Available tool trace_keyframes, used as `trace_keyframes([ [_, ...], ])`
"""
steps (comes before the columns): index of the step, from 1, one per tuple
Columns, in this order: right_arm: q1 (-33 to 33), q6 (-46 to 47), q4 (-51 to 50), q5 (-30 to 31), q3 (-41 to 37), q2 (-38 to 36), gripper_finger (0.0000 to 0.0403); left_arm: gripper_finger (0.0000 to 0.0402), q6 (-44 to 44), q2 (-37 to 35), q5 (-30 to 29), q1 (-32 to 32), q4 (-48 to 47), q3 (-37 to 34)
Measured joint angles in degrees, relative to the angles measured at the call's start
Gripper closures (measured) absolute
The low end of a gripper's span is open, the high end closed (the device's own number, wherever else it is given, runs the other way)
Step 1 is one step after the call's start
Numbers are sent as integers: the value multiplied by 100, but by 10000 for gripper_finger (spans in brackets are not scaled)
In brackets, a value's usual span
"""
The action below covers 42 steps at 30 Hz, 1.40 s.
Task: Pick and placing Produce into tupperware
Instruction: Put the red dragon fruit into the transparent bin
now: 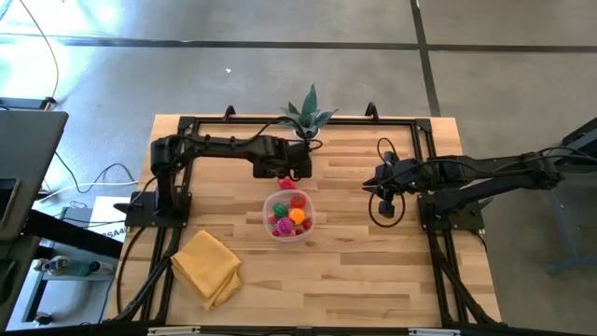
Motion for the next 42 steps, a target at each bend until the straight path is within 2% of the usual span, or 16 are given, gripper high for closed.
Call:
trace_keyframes([
  [10,0,-1,0,-1,0,0,356,125,-969,61,343,0,-101,0],
  [17,1,0,0,0,0,0,356,78,-2119,299,653,0,-200,0],
  [28,1,-1,0,0,0,1,356,6,-2611,299,618,2,-275,0],
  [42,1,-1,0,0,0,-1,356,11,-2757,570,583,7,-83,7],
])
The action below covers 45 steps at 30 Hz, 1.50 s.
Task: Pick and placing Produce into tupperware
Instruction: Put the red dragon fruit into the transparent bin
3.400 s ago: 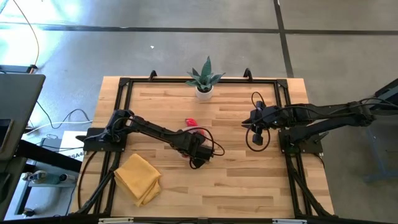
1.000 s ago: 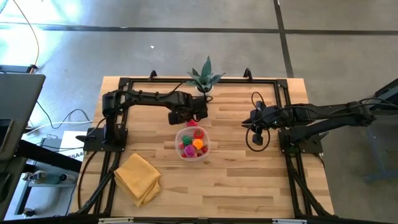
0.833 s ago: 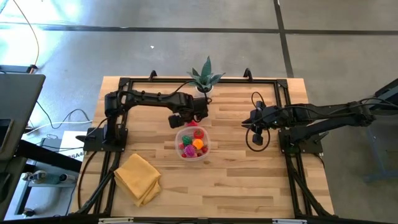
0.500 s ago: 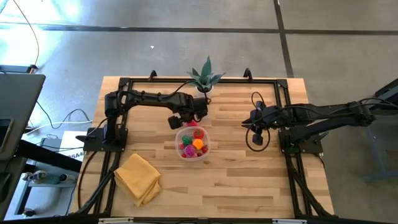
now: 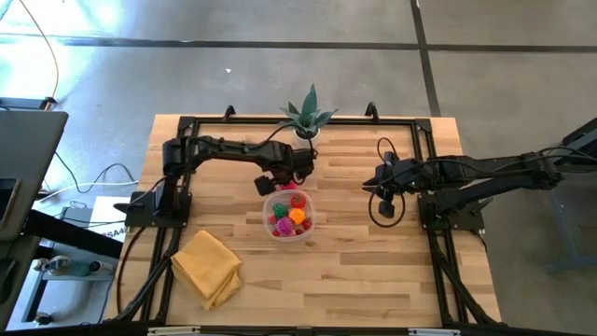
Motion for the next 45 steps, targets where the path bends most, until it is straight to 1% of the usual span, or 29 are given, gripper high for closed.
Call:
trace_keyframes([
  [8,1,0,-1,-1,0,2,356,11,-47,219,76,0,67,-1],
  [22,0,0,0,0,0,2,356,12,-92,205,131,81,67,2],
  [25,1,0,0,-1,0,2,356,17,-92,205,133,79,64,2],
  [28,2,0,0,0,0,2,356,38,-133,205,135,79,67,2],
  [34,1,0,0,-1,0,2,356,97,-232,207,253,79,14,2],
  [40,-1,0,0,0,0,1,356,152,-331,403,347,72,87,6],
  [42,2,2,0,-1,0,1,356,167,-344,448,459,74,84,-5],
  [45,0,1,0,0,0,2,356,181,-390,478,459,74,142,6],
])
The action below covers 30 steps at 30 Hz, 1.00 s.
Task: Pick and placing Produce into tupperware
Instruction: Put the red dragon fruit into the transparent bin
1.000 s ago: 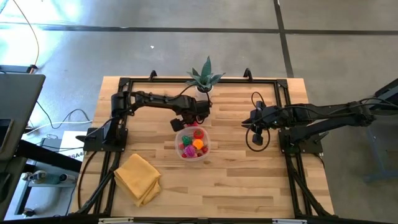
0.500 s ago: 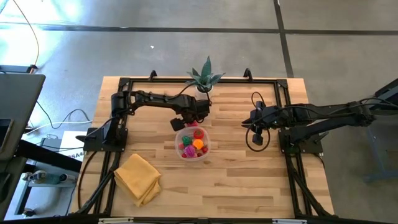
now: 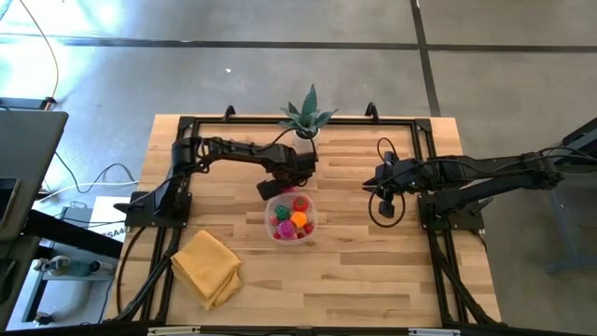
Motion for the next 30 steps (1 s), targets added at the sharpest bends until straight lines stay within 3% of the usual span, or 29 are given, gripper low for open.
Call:
trace_keyframes([
  [11,-1,0,0,0,0,-1,356,161,8,18,-70,0,-67,-4],
  [21,2,0,2,-2,0,-2,356,190,3,18,-212,0,-67,-4],
  [30,-1,0,0,0,0,-2,356,172,48,18,-289,0,-67,-4],
])
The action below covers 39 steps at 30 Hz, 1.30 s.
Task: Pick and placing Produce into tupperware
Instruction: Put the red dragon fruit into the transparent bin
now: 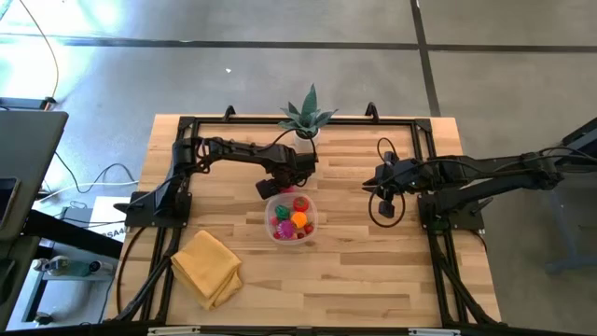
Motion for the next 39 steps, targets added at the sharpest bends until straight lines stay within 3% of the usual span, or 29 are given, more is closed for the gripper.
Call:
trace_keyframes([
  [9,2,0,0,-2,0,2,356,194,-45,-2,18,-2,-2,0],
  [16,2,0,0,0,0,0,356,180,47,-2,-69,-2,-286,215],
  [24,0,2,0,-2,0,2,356,201,217,-2,-256,-7,-1520,1181],
  [30,1,1,0,-2,0,0,356,182,535,-6,-264,-95,-2630,2233],
  [35,1,0,0,0,0,1,356,177,494,-10,-251,-477,-3400,2942],
  [39,2,1,0,0,0,0,356,190,296,-15,-212,-939,-3666,3102],
])
